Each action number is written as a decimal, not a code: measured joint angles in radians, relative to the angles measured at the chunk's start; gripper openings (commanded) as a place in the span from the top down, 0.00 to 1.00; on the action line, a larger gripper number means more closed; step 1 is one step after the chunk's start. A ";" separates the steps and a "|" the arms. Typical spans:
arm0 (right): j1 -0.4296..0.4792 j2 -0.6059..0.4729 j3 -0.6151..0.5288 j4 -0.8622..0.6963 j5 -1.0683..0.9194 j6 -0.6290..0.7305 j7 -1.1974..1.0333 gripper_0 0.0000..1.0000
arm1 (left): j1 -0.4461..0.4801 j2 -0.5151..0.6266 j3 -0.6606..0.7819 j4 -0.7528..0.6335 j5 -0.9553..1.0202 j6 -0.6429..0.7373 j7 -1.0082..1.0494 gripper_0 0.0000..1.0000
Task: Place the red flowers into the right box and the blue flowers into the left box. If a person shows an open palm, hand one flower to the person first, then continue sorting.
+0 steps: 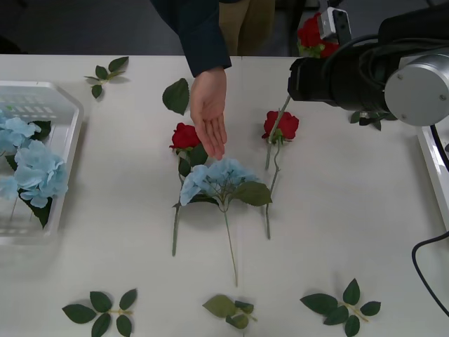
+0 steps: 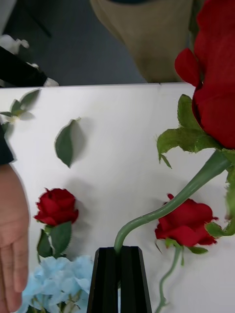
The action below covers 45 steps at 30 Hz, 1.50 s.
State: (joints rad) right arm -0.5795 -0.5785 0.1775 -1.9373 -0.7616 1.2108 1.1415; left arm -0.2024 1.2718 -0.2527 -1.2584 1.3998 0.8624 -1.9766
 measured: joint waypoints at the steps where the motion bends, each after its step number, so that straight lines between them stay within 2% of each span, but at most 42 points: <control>1: 0.009 0.000 -0.004 -0.030 0.004 -0.006 0.000 1.00 | 0.000 0.000 0.000 0.000 0.000 0.002 0.000 0.00; 7: 0.074 0.000 -0.015 -0.246 0.070 -0.091 0.001 1.00 | 0.000 0.000 0.000 0.001 0.000 0.003 0.000 0.00; 16: 0.148 0.023 -0.016 -0.430 0.210 -0.217 0.001 1.00 | 0.000 0.000 0.007 0.001 0.000 0.004 0.000 0.00; 24: 0.149 0.073 0.045 -0.444 0.436 -0.319 0.001 1.00 | 0.000 0.000 0.008 0.002 0.000 0.004 0.000 0.00; 29: 0.149 0.079 0.068 -0.417 0.441 -0.370 0.001 1.00 | 0.000 0.000 0.008 0.002 0.000 0.004 0.000 0.00; 38: 0.149 0.079 0.074 -0.394 0.444 -0.375 0.001 1.00 | 0.000 0.000 0.008 0.002 0.000 0.004 0.000 0.00; 40: 0.149 0.079 0.075 -0.393 0.444 -0.375 0.001 0.86 | 0.000 0.000 0.008 0.003 0.000 0.004 0.000 0.00; 41: 0.149 0.079 0.076 -0.393 0.444 -0.375 0.001 0.72 | 0.000 0.000 0.008 0.003 0.000 0.004 0.000 0.00; 42: 0.149 0.079 0.077 -0.393 0.445 -0.375 0.001 0.45 | 0.000 0.000 0.008 0.003 0.000 0.004 0.000 0.00; 45: 0.149 0.079 0.078 -0.392 0.445 -0.375 0.001 0.18 | 0.000 0.000 0.008 0.003 0.000 0.004 0.000 0.00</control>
State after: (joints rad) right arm -0.4307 -0.4993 0.2559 -2.3297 -0.3165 0.8358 1.1425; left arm -0.2022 1.2717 -0.2446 -1.2557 1.3998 0.8661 -1.9766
